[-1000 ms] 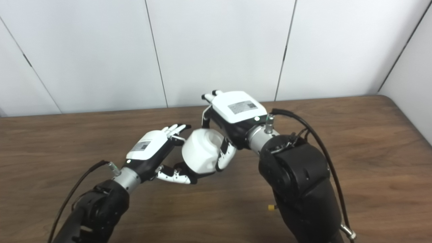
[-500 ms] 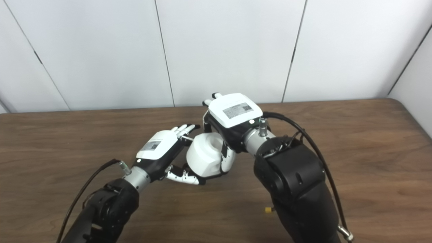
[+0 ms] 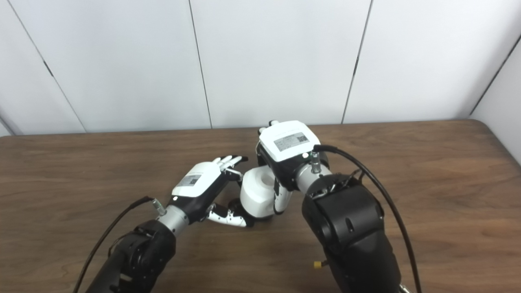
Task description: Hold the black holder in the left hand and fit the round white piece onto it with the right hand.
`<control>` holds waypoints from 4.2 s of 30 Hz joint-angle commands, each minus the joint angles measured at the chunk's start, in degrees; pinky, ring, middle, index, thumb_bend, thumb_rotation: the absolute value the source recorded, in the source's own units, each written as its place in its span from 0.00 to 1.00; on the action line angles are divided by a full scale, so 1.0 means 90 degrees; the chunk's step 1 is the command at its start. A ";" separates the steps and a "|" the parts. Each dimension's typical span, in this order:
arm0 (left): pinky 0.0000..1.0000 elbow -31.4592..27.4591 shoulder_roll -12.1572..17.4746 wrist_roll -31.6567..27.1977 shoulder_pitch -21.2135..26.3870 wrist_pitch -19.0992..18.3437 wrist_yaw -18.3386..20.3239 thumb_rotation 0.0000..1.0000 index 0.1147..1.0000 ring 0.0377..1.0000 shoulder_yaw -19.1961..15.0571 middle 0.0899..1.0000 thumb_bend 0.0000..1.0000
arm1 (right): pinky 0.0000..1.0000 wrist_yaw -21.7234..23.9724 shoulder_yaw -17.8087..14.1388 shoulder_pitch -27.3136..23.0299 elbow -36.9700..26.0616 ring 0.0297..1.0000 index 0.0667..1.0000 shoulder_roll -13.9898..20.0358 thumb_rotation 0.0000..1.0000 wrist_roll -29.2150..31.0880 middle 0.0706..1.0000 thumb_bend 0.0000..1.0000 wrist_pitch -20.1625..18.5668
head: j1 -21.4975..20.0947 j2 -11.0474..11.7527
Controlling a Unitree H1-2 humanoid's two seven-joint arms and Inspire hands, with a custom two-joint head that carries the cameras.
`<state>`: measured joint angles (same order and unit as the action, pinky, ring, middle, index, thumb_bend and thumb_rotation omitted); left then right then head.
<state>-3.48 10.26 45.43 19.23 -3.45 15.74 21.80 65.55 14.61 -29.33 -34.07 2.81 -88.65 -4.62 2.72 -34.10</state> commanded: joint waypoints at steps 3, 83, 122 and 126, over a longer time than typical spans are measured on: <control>1.00 0.0030 0.0009 0.0015 0.0144 0.0247 -0.0338 0.05 0.41 0.98 0.0004 0.95 0.52 | 0.61 -0.0298 -0.0126 -0.0156 -0.0092 0.99 0.45 -0.0145 0.13 -0.0186 0.95 0.52 0.0148 | 0.0017 0.0000; 1.00 0.0203 -0.0396 0.0203 -0.0029 0.0092 -0.0594 0.05 0.41 0.99 0.0160 0.96 0.52 | 0.68 -0.1404 -0.0291 0.1000 0.0231 1.00 0.45 -0.1026 0.13 -0.0508 0.94 0.52 0.0211 | 0.0581 0.0215; 1.00 0.0158 -0.0337 0.0272 -0.0037 0.0036 -0.0625 0.05 0.41 0.98 0.0180 0.96 0.52 | 0.71 -0.1527 -0.0379 0.1249 0.0375 1.00 0.45 -0.0946 0.13 -0.0174 0.97 0.52 -0.0047 | 0.0531 0.0165; 1.00 0.0157 -0.0343 0.0279 -0.0042 0.0042 -0.0633 0.05 0.41 0.98 0.0186 0.96 0.52 | 0.70 -0.1571 -0.0342 0.1307 0.0387 1.00 0.45 -0.0986 0.13 -0.0197 0.97 0.52 -0.0101 | 0.0535 0.0163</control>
<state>-0.51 7.86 48.04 17.07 -3.82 11.93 23.52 50.73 11.13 -18.54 -31.78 -5.58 -90.35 -5.36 7.47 -32.61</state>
